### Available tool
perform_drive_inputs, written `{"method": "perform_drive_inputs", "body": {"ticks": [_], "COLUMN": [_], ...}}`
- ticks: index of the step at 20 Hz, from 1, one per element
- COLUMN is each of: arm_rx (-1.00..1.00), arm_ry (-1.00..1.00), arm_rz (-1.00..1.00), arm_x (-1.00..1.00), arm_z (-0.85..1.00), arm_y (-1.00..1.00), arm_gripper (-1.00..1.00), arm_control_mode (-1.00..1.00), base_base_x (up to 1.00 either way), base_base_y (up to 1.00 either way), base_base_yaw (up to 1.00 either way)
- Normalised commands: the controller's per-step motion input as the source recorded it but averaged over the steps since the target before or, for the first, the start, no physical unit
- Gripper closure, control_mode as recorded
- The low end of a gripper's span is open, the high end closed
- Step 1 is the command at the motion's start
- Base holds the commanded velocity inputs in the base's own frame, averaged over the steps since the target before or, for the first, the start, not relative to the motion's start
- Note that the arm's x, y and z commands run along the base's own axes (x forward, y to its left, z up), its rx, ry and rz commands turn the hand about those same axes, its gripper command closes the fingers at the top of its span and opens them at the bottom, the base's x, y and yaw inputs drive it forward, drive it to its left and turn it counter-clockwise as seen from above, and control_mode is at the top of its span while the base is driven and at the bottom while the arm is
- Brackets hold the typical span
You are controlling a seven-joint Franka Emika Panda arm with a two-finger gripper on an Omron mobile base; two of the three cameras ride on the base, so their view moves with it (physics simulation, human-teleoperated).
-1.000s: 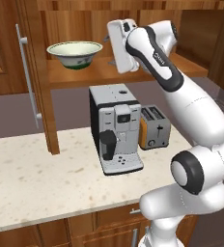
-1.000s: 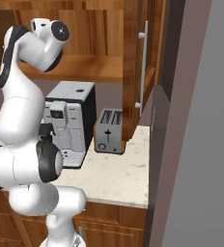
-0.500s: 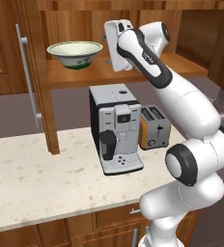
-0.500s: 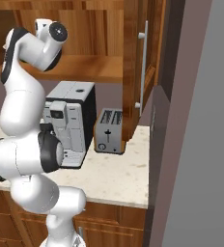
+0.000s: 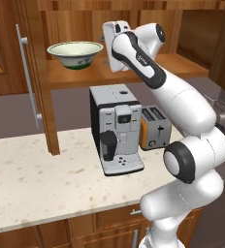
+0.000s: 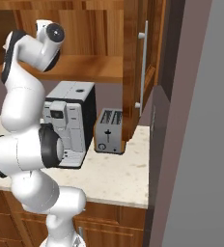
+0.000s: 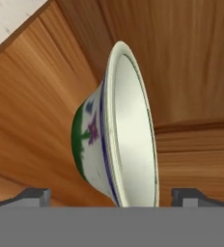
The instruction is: Pick up the bowls from the cabinet and place each bowl in front of a stool on the dining counter.
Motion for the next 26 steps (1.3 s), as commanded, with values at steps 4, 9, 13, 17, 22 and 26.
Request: {"method": "perform_drive_inputs", "body": {"ticks": [4,9,13,17,22,26], "arm_rx": [-0.02,-0.02,-0.03,-0.03,-0.02,0.00], "arm_ry": [0.00,0.00,0.00,0.00,0.01,0.00], "arm_rz": [-0.02,-0.01,0.00,0.00,0.00,0.00], "arm_x": [0.03,0.10,0.21,0.26,0.15,0.00], "arm_z": [0.00,-0.01,-0.04,-0.09,-0.08,-0.01], "arm_y": [0.13,0.19,0.09,0.14,0.15,0.10], "arm_gripper": [-1.00,-1.00,-1.00,-1.00,-1.00,-1.00], "arm_control_mode": [-1.00,-1.00,-1.00,-1.00,-1.00,-1.00], "base_base_x": [0.00,0.00,0.00,0.00,0.00,0.00], "base_base_y": [0.00,0.00,0.00,0.00,0.00,0.00], "base_base_yaw": [0.00,0.00,0.00,0.00,0.00,0.00]}}
